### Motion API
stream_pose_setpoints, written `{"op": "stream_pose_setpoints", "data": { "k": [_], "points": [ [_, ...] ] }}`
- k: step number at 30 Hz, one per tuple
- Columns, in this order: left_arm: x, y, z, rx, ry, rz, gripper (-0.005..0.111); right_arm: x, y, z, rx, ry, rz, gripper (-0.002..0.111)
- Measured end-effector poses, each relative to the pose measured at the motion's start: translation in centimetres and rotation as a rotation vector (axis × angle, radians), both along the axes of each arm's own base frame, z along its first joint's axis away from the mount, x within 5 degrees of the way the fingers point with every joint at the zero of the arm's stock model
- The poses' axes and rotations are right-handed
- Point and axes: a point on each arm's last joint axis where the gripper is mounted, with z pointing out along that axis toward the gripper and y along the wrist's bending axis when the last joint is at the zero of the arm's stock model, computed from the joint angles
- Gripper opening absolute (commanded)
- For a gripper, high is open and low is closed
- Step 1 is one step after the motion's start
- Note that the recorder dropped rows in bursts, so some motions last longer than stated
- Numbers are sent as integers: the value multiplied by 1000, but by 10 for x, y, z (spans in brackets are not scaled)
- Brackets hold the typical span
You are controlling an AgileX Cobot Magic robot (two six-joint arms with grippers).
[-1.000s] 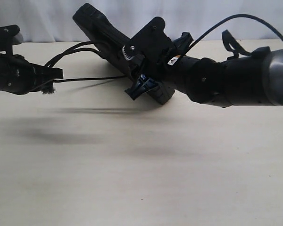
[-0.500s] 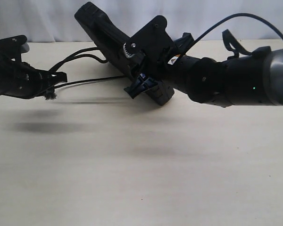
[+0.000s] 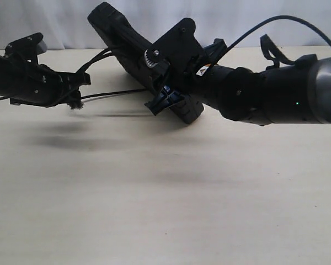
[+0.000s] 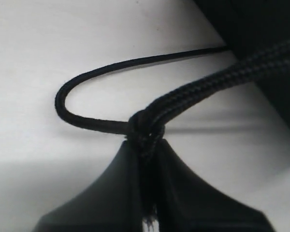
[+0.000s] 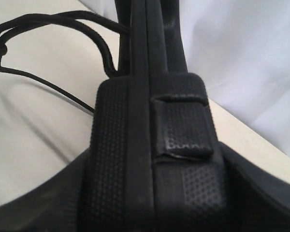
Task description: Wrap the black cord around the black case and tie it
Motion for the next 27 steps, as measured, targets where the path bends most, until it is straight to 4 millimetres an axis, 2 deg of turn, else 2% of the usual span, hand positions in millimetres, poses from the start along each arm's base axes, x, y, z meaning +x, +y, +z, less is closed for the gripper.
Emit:
{"op": "stream_pose_setpoints", "data": {
  "k": [11, 15, 17, 18, 19, 20, 22, 24, 27],
  "points": [
    [9, -47, 17, 11, -77, -140, 0, 0, 0, 0, -2, 3, 3, 4],
    [12, -60, 25, 115, -159, -307, 0, -2, 2, -2, -49, 12, 56, 8],
    [12, -62, 26, 172, -190, -388, 0, -3, 2, -3, -77, 6, 77, 24],
    [12, -62, 26, 187, -198, -408, 0, -3, 2, -3, -79, 11, 80, 41],
    [12, -62, 26, 217, -213, -444, 0, -3, 2, -3, -87, 7, 86, 49],
    [12, -62, 26, 227, -218, -454, 0, -3, 2, -3, -87, 8, 86, 66],
    [12, -62, 26, 246, -228, -477, 0, -4, 3, -5, -74, 41, 81, 84],
    [12, -62, 26, 261, -235, -493, 0, -8, 3, -14, -70, 123, 92, 90],
    [12, -62, 26, 274, -240, -503, 0, -13, 1, 4, -22, 123, 88, 90]
  ]
}}
